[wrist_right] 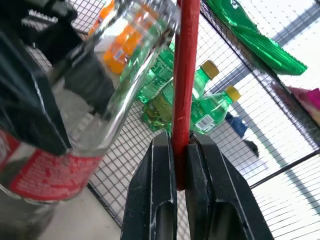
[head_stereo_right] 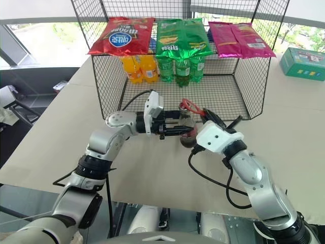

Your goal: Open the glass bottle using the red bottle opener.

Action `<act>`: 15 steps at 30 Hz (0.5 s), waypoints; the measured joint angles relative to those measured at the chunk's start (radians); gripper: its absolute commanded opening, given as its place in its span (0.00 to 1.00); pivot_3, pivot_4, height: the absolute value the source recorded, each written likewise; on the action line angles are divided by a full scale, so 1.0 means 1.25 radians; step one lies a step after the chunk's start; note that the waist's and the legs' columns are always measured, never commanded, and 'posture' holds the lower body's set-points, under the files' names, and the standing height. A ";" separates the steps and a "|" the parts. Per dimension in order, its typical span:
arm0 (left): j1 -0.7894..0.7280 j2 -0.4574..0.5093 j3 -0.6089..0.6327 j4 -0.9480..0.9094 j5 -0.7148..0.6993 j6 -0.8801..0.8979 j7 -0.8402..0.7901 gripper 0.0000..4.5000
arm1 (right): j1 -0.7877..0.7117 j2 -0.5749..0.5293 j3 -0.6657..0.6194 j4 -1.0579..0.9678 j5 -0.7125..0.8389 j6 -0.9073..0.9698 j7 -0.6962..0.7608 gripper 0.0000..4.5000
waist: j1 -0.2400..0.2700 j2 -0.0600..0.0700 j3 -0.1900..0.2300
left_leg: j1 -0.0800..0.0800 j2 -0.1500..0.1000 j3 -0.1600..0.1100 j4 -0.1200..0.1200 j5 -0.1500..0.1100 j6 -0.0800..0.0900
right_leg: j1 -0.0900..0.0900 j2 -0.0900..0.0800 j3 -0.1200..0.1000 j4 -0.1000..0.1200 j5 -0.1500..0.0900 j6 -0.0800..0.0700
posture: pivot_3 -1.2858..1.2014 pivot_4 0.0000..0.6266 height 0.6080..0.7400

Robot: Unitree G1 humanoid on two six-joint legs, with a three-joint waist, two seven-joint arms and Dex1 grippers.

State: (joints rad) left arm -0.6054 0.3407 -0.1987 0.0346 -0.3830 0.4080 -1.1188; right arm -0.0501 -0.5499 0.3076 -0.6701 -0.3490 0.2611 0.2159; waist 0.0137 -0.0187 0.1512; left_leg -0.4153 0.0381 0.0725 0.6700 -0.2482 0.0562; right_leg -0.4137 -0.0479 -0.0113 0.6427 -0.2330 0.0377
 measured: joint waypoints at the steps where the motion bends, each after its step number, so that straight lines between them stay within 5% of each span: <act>1: 0.000 0.000 0.000 0.000 0.000 0.001 0.000 0.50 | 0.004 0.002 0.003 0.005 -0.019 -0.008 -0.003 0.00 | 0.000 0.000 0.000 | 0.000 0.000 0.000 0.000 0.000 0.000 | 0.000 0.000 0.000 0.000 0.000 0.000 | 0.52 0.24 1.00; 15: -0.019 0.003 -0.003 0.013 0.011 0.022 -0.008 0.50 | 0.030 0.090 0.028 0.088 -0.235 -0.100 -0.084 0.00 | 0.001 0.000 -0.004 | 0.001 0.000 0.000 0.001 0.000 0.000 | 0.001 0.000 0.000 0.001 0.000 0.000 | 0.52 0.24 1.00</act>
State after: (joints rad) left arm -0.6295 0.3445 -0.2021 0.0509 -0.3690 0.4357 -1.1292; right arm -0.0128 -0.4380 0.3422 -0.5601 -0.6429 0.1356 0.1105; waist 0.0144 -0.0182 0.1467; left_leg -0.4138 0.0379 0.0725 0.6708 -0.2478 0.0556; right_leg -0.4122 -0.0480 -0.0112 0.6436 -0.2330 0.0376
